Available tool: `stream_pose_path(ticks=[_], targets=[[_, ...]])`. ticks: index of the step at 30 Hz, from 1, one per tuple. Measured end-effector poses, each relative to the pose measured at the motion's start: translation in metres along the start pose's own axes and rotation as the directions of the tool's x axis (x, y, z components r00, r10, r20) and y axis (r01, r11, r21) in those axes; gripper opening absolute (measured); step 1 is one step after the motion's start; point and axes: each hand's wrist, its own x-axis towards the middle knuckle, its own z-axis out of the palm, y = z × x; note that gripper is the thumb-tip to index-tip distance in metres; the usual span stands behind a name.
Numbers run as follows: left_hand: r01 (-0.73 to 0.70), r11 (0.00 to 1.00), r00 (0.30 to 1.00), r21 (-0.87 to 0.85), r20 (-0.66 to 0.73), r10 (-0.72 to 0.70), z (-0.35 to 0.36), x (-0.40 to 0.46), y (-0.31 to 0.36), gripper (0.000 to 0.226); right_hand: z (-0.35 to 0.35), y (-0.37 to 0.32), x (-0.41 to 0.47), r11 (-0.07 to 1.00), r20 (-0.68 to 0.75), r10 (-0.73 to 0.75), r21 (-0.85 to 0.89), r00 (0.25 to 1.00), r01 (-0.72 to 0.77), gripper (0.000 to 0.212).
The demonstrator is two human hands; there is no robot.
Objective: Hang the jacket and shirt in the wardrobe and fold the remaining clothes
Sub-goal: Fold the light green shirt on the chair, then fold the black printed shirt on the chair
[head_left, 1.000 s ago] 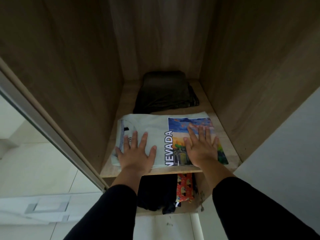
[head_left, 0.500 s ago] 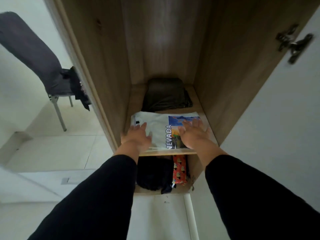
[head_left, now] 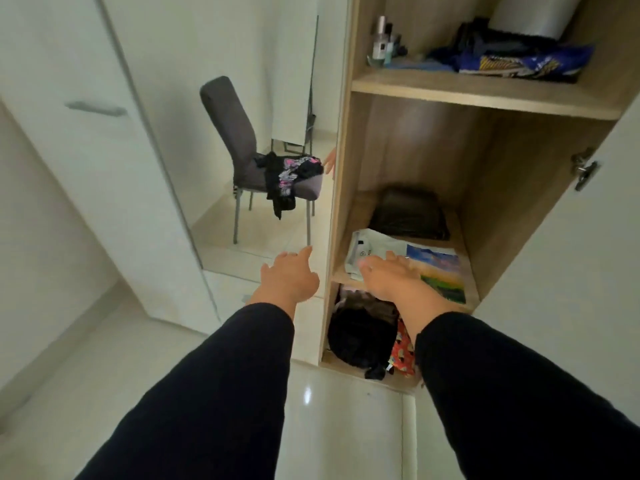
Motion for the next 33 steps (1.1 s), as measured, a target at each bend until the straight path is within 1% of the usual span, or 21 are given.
stream_pose_path(ticks=[3,5,7,10,12,16,19,23,27,30,33], targets=[[0.112,0.993,0.992,-0.028,-0.055,-0.114,-0.005,-0.054,-0.039,0.061,0.012,-0.041,-0.033,0.993,-0.028,-0.118,-0.006,0.993,0.118,0.043],[0.182,0.982,0.979,-0.04,-0.089,-0.185,-0.004,-0.096,-0.068,0.062,0.027,-0.068,-0.058,0.981,-0.017,-0.196,-0.012,0.981,0.196,0.045],[0.26,0.964,0.959,-0.056,-0.099,-0.265,0.001,-0.143,-0.096,0.062,0.046,-0.096,-0.088,0.951,0.02,-0.305,-0.044,0.952,0.306,0.046],[0.386,0.918,0.914,-0.091,-0.092,-0.394,0.009,-0.217,-0.138,0.063,0.075,-0.14,-0.135,0.906,0.059,-0.421,-0.025,0.905,0.423,0.05],[0.476,0.872,0.869,-0.116,-0.092,-0.486,0.014,-0.265,-0.168,0.062,0.095,-0.173,-0.167,0.861,0.084,-0.502,-0.038,0.861,0.506,0.051],[0.645,0.741,0.747,-0.188,-0.048,-0.663,0.033,-0.36,-0.229,0.064,0.144,-0.24,-0.231,0.74,0.189,-0.651,-0.058,0.736,0.67,0.052],[0.73,0.64,0.654,-0.239,-0.027,-0.756,0.048,-0.424,-0.272,0.065,0.181,-0.293,-0.278,0.649,0.243,-0.727,-0.062,0.642,0.758,0.052],[0.789,0.54,0.568,-0.293,0.012,-0.823,0.066,-0.497,-0.325,0.065,0.231,-0.355,-0.335,0.553,0.308,-0.782,-0.055,0.541,0.831,0.051],[0.827,0.446,0.496,-0.342,0.073,-0.865,0.095,-0.557,-0.376,0.066,0.289,-0.4,-0.381,0.492,0.364,-0.802,-0.044,0.473,0.869,0.046],[0.838,0.37,0.448,-0.4,0.117,-0.887,0.127,-0.589,-0.406,0.059,0.337,-0.419,-0.4,0.438,0.426,-0.807,-0.032,0.409,0.898,0.041],[0.858,0.3,0.412,-0.417,0.211,-0.886,0.17,-0.609,-0.426,0.056,0.386,-0.422,-0.41,0.389,0.526,-0.777,-0.032,0.347,0.921,0.041]])
